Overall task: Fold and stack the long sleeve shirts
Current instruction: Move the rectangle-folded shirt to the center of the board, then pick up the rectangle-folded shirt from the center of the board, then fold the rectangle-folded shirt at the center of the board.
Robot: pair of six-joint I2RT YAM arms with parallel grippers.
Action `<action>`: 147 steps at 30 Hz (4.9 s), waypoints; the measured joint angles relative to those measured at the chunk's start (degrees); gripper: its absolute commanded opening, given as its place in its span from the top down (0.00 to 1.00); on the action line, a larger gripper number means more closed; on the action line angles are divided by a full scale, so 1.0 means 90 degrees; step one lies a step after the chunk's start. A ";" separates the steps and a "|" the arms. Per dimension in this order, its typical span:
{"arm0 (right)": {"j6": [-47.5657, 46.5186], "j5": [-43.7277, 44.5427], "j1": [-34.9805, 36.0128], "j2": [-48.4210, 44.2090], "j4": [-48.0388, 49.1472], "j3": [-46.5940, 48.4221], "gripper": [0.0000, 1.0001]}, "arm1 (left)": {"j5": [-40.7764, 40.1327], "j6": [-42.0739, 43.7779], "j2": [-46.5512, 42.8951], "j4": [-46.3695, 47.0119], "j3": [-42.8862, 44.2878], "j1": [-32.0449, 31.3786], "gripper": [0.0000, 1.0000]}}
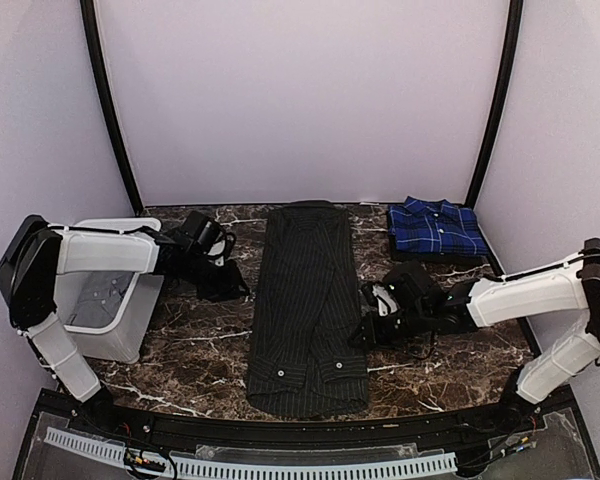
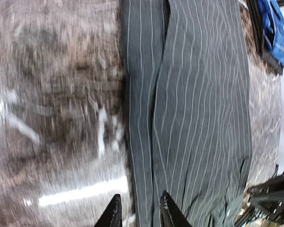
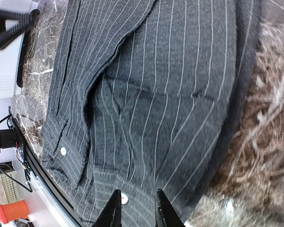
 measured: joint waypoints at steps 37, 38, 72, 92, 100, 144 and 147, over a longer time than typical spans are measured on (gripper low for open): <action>0.1664 0.0622 0.0981 -0.0816 0.0622 -0.1491 0.68 | 0.1418 -0.1508 -0.1756 0.0889 -0.3067 -0.1698 0.64; 0.1693 0.0624 0.1020 -0.0816 0.0648 -0.1501 0.68 | 0.1452 -0.1515 -0.1729 0.0916 -0.3072 -0.1698 0.64; 0.1838 0.0750 0.1105 -0.0680 0.0923 -0.1418 0.92 | 0.1807 -0.2023 -0.1253 0.1785 -0.3087 -0.1710 0.93; 0.1766 0.0746 0.1013 -0.1239 0.0381 -0.0663 1.00 | 0.1999 -0.2404 -0.2018 0.1775 -0.2611 -0.1763 1.00; 0.1598 0.0483 0.0061 -0.1069 0.0396 -0.0148 1.00 | 0.2276 -0.3274 -0.2016 0.2368 -0.2448 -0.1151 1.00; 0.0345 -0.0828 -0.2509 0.2783 0.1664 0.2256 0.62 | 0.1158 -0.3313 0.1549 0.3643 -0.0109 0.0240 0.70; 0.0177 -0.0770 -0.2557 0.2657 0.1494 0.2273 0.52 | 0.1069 -0.3082 0.1549 0.3422 -0.0012 0.0296 0.48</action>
